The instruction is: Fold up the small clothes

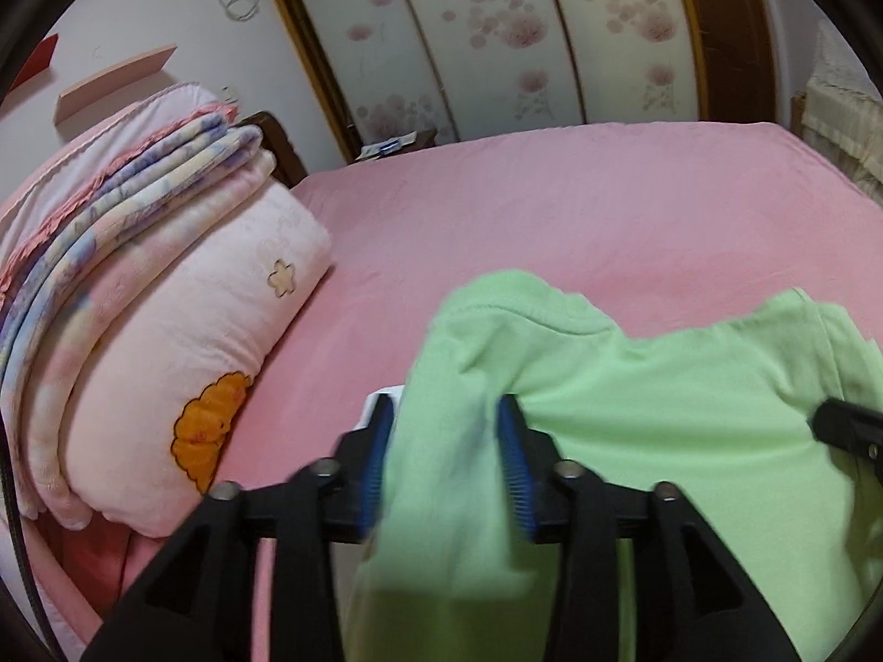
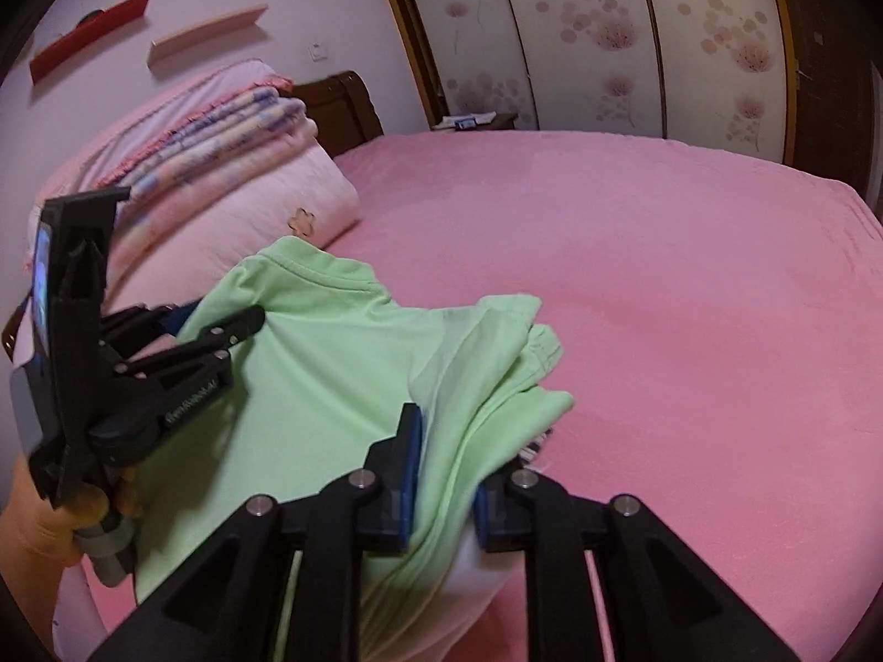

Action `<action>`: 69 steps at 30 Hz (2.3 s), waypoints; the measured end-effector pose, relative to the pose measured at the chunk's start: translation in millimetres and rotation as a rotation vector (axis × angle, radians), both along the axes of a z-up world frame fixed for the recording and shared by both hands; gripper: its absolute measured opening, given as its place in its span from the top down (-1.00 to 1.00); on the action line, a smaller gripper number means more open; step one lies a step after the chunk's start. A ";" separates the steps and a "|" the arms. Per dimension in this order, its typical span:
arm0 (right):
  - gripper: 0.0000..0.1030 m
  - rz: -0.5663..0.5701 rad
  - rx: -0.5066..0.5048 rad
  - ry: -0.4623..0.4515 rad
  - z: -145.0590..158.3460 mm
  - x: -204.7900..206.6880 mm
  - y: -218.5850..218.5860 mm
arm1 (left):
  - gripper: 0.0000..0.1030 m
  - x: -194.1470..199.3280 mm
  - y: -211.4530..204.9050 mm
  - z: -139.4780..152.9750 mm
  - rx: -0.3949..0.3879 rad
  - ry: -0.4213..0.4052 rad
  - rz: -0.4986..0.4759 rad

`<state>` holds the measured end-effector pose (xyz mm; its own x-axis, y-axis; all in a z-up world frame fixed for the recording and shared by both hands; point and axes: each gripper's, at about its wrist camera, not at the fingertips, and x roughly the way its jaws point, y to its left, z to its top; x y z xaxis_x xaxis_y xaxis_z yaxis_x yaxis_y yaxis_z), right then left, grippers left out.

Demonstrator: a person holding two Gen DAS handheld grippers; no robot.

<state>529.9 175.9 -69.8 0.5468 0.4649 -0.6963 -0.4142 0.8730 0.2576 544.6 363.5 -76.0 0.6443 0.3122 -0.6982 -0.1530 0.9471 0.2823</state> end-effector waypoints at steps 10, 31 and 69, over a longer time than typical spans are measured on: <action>0.09 -0.103 -0.062 -0.070 27.4 -16.9 -39.8 | -0.56 -35.9 42.2 41.3 -0.094 -0.099 0.140; 0.03 -0.143 -0.119 0.003 135.1 -252.7 -152.2 | -0.99 -285.2 -110.9 164.6 -0.395 -0.104 -0.097; -0.56 -0.534 -0.175 -0.077 130.8 -514.7 -290.3 | -0.99 -521.7 -303.2 157.7 -0.321 -0.055 -0.079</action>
<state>15.2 -114.4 61.0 0.7269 -0.0095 -0.6866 0.0850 0.9935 0.0762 22.9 60.3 81.7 0.6969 0.0292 -0.7166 -0.0823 0.9958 -0.0394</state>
